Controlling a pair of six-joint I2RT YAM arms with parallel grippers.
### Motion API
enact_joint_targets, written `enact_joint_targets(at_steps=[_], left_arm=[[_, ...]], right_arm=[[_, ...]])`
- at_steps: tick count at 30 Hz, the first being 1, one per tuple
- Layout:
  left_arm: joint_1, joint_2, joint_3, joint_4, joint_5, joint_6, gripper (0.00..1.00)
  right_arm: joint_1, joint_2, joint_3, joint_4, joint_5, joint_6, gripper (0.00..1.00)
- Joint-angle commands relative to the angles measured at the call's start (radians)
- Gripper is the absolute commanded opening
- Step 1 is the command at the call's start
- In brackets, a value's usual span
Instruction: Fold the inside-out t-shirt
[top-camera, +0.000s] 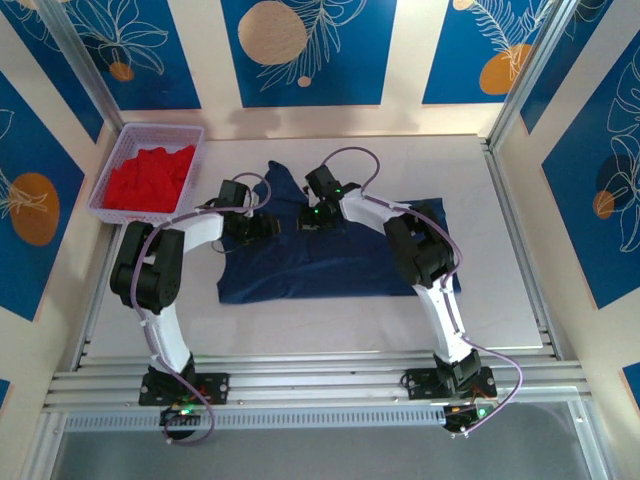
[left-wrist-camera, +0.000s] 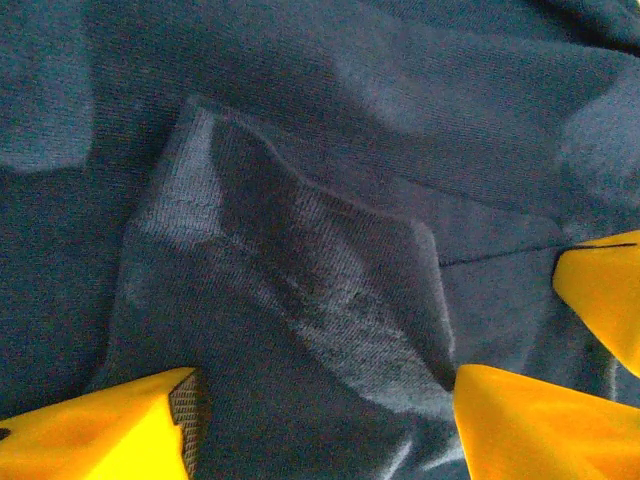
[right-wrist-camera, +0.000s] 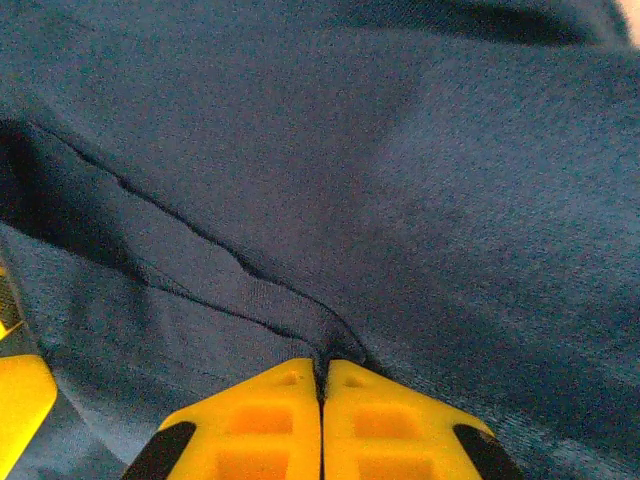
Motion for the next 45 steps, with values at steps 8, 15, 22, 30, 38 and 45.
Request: enact_joint_targets(at_steps=[8, 15, 22, 30, 38, 45], left_arm=[[0.016, 0.014, -0.033, -0.029, -0.004, 0.029, 0.67], [0.022, 0.021, -0.005, -0.048, -0.012, 0.038, 0.67], [0.041, -0.007, 0.058, -0.091, -0.056, 0.055, 0.69], [0.073, 0.046, 0.228, -0.063, -0.017, 0.064, 0.70], [0.074, 0.287, 0.584, -0.171, -0.051, 0.097, 0.67], [0.075, 0.545, 0.994, -0.336, -0.065, 0.107, 0.59]], right_arm=[[-0.043, -0.075, -0.045, 0.019, 0.055, 0.003, 0.12], [-0.052, -0.102, -0.052, -0.010, 0.029, -0.022, 0.30], [-0.083, -0.289, -0.225, 0.007, 0.021, -0.069, 0.35], [-0.144, -0.569, -0.549, 0.085, 0.075, -0.123, 0.45], [-0.238, -0.632, -0.603, 0.111, 0.107, -0.130, 0.54], [-0.267, -0.586, -0.558, 0.103, 0.084, -0.144, 0.54]])
